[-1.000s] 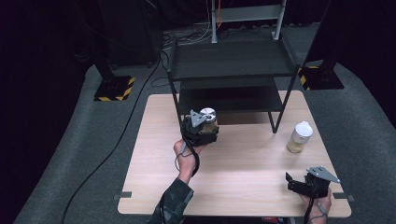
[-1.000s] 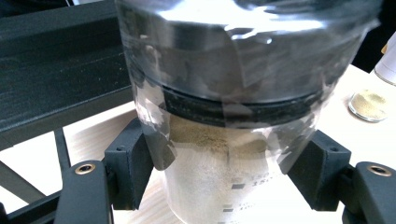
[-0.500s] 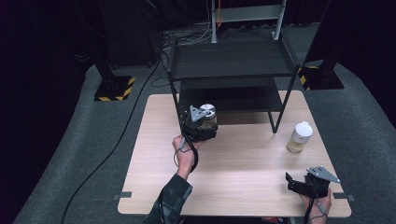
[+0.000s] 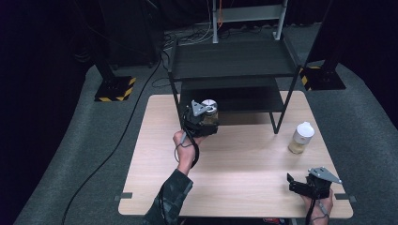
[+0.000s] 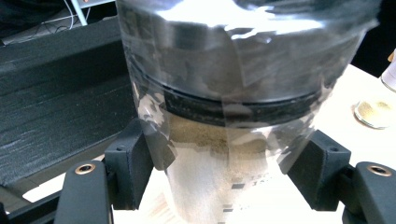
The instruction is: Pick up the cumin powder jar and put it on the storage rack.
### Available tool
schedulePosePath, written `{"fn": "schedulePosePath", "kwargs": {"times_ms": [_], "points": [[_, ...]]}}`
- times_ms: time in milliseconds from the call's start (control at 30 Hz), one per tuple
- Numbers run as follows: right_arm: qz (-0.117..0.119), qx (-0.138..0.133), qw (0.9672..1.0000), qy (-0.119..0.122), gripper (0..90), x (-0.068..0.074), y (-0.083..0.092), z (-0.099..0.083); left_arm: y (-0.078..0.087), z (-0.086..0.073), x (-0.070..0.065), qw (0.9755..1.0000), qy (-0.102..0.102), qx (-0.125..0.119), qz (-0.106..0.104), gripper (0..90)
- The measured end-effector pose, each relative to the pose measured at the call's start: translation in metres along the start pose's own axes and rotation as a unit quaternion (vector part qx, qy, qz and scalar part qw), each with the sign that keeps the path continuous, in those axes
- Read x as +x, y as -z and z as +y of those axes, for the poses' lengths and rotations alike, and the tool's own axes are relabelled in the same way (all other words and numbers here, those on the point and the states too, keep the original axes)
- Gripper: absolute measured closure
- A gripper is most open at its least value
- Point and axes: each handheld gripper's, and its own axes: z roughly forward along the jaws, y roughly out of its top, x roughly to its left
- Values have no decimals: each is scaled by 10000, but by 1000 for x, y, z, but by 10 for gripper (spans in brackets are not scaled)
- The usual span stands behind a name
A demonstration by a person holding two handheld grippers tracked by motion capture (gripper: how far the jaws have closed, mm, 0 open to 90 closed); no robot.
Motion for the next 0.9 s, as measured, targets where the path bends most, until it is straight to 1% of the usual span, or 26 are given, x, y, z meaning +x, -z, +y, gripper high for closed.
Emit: {"fn": "schedulePosePath", "kwargs": {"times_ms": [500, 700, 733, 900], "points": [[-2, 14, 10000, 8, 0, 0, 0, 1, 0, 15, 6, 10000, -67, 21, 64, 300], [-2, 14, 10000, 8, 0, 0, 0, 1, -2, 20, 10, 10000, 24, 6, 72, 301], [-1, 17, 10000, 8, 0, 0, 0, 1, -3, 21, 11, 9999, 41, -44, 80, 300], [1, 16, 10000, 12, 0, 0, 0, 1, -5, 24, 10, 9999, 31, -75, 125, 301]]}}
